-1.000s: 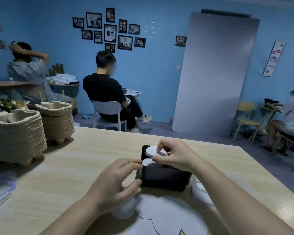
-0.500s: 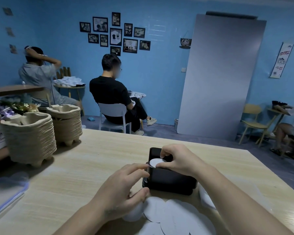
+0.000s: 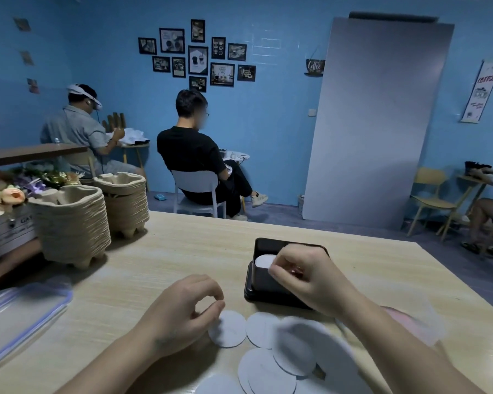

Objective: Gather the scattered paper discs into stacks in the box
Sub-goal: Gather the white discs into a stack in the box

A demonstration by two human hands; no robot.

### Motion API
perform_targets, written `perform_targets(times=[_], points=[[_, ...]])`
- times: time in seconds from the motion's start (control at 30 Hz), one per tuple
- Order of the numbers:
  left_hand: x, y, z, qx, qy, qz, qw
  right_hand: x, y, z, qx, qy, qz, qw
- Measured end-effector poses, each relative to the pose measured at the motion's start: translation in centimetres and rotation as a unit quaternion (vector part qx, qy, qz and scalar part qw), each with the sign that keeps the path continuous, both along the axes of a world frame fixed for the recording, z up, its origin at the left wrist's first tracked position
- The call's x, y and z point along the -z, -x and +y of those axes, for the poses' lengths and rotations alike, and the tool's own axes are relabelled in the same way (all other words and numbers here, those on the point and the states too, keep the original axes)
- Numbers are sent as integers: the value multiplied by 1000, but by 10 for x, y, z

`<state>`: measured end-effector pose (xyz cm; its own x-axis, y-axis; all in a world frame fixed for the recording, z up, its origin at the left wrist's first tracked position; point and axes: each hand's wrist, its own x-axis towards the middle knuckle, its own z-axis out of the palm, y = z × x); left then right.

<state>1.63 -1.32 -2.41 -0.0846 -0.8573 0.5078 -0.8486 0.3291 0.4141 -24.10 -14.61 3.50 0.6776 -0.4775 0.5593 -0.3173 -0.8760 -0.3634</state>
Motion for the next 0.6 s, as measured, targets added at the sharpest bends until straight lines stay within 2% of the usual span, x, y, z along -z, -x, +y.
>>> perform_targets(times=[0.17,0.33,0.6], points=[[7,4,-1,14,-67,12,998,32,6,33,-74,-22,62,995],[16,7,1,28,-100,-43,994,57,15,27,-50,-41,88,994],[16,9,3,21,-89,-38,995,64,21,27,-36,-36,153,987]])
